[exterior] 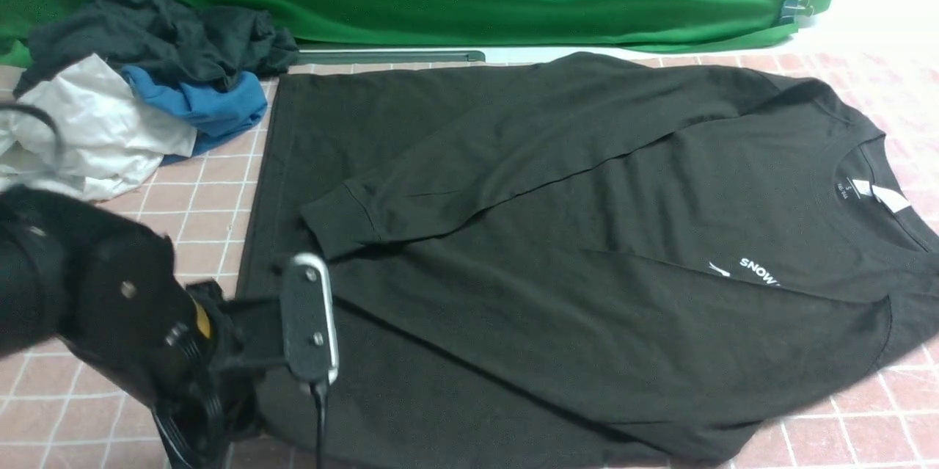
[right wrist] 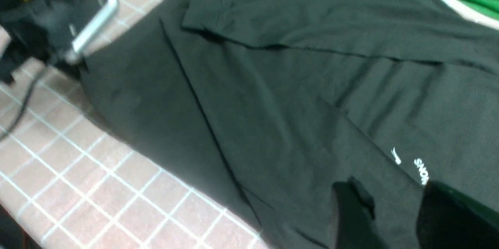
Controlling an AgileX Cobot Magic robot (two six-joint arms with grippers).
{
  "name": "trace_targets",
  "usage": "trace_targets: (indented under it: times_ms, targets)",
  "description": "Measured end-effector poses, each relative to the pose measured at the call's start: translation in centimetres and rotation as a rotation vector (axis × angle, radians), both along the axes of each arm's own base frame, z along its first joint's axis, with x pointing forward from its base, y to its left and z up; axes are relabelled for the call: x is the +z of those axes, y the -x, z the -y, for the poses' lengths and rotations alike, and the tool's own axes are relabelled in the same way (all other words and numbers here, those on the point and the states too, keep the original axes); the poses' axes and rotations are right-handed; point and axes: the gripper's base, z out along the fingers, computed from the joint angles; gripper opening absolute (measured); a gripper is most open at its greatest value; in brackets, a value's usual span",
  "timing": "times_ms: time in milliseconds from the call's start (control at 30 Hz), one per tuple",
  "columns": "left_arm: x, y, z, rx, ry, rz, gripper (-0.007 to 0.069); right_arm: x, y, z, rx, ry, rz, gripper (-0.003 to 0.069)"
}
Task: Fold a long-sleeved shirt over a pink coffee tablecloth.
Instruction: 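Grasp the near edge of the shirt at its hem and shoulder corners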
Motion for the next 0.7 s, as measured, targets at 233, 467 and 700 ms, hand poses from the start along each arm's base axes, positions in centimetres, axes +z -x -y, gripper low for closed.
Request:
trace_targets:
  times_ms: [233,467,700]
  targets:
    - [3.5,1.9,-0.7,0.11,0.024,0.002,0.0045,-2.0,-2.1,-2.5,0.041,0.258,-0.058,0.0239]
    - [5.9,3.6,-1.2,0.164,0.089,0.1,0.0045,-5.6,-5.5,-3.0,0.053,0.594,-0.235,0.0246]
    - [7.2,4.6,-1.6,0.194,0.131,0.169,0.0045,-11.3,-9.9,-1.1,0.236,0.716,-0.277,0.0335]
